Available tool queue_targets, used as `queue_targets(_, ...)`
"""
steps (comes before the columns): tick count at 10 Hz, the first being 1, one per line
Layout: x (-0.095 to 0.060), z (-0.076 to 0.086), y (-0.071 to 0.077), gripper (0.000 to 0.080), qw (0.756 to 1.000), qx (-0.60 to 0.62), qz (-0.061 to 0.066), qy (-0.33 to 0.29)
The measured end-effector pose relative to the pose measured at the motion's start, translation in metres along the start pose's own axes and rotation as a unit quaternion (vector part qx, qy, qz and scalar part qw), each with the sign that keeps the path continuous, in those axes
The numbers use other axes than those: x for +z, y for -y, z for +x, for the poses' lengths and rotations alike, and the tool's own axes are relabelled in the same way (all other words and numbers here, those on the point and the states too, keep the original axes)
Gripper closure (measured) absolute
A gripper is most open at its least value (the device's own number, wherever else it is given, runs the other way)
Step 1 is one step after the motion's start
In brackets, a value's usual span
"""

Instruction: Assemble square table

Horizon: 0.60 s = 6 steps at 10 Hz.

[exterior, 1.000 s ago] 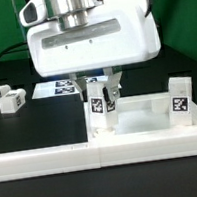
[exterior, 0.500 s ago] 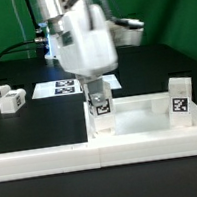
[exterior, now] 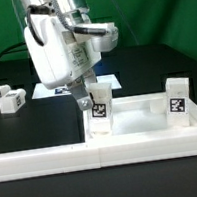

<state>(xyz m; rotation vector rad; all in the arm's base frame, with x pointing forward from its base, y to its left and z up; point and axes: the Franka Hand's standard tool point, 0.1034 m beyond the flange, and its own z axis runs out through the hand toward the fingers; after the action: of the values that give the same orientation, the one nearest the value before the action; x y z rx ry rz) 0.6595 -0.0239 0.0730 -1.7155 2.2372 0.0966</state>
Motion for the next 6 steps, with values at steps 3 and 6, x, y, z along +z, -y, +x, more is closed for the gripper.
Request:
queue_targets(3, 0.000, -0.020, -0.001, 0.0184, 0.970, -0.241, -0.033, -0.023)
queue_targets(6, 0.000, -0.018, -0.002, 0.0151, 0.940, -0.338, -0.038, -0.018)
